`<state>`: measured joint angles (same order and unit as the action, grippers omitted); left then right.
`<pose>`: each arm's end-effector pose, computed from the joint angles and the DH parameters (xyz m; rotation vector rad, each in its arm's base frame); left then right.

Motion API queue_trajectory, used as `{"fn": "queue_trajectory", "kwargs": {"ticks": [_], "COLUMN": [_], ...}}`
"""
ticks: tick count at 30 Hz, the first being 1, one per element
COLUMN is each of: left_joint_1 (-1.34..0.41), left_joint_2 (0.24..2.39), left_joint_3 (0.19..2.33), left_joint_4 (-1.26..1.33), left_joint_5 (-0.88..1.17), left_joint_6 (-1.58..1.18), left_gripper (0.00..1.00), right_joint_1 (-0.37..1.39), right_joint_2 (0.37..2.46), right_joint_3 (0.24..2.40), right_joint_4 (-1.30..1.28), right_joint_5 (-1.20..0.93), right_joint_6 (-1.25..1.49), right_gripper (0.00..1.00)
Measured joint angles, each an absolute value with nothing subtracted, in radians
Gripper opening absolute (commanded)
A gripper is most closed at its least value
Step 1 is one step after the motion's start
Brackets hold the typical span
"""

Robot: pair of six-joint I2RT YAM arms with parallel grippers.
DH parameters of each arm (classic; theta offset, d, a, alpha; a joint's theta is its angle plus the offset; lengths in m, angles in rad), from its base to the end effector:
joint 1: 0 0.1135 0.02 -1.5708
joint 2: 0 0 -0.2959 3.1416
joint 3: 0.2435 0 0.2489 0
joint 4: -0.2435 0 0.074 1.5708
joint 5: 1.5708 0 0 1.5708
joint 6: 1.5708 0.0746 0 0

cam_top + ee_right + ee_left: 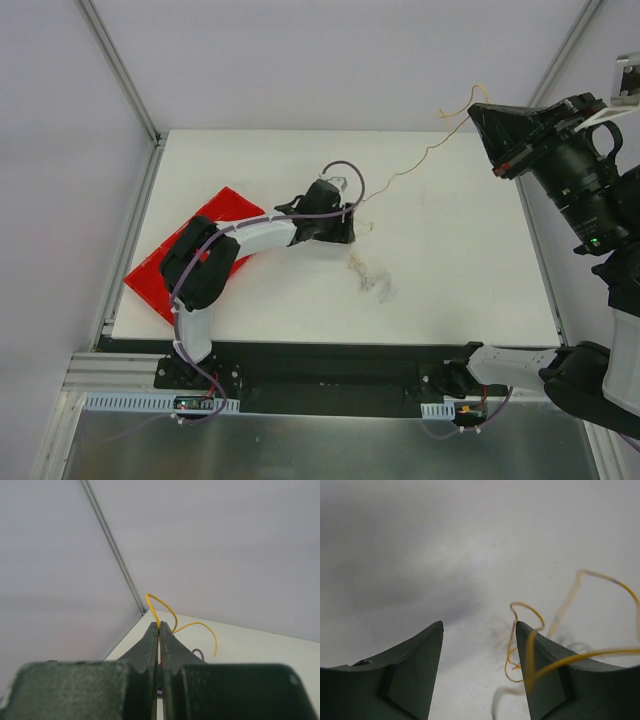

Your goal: Untangle the cables

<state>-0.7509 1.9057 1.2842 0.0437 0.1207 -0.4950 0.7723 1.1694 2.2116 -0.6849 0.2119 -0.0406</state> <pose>0.3394 -0.3290 0.2202 0.3630 2.2397 -0.8281 0.0912 0.0669 0.6761 -0.3114 1.1977 0.5090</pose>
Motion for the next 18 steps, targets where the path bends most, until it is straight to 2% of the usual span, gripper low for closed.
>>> {"fn": "queue_trajectory", "kwargs": {"ticks": [4, 10, 14, 18], "left_joint_1": [-0.680, -0.682, -0.681, -0.679], "left_joint_2": [1.911, 1.853, 1.770, 1.603], "left_joint_3": [1.206, 1.138, 1.098, 1.051], "left_joint_4": [0.002, 0.009, 0.010, 0.001], "left_joint_5": [0.086, 0.059, 0.064, 0.131], "left_joint_6": [-0.474, -0.428, -0.403, -0.377], "left_gripper": [0.59, 0.59, 0.72, 0.82], "right_joint_1": [0.772, 0.773, 0.773, 0.773], "right_joint_2": [1.180, 1.173, 1.122, 1.011], "right_joint_3": [2.252, 2.291, 2.223, 2.009], "right_joint_4": [-0.662, -0.594, -0.550, -0.513], "right_joint_5": [0.246, 0.299, 0.333, 0.354], "right_joint_6": [-0.094, -0.183, -0.224, -0.242], "right_gripper": [0.00, 0.00, 0.00, 0.01]}}
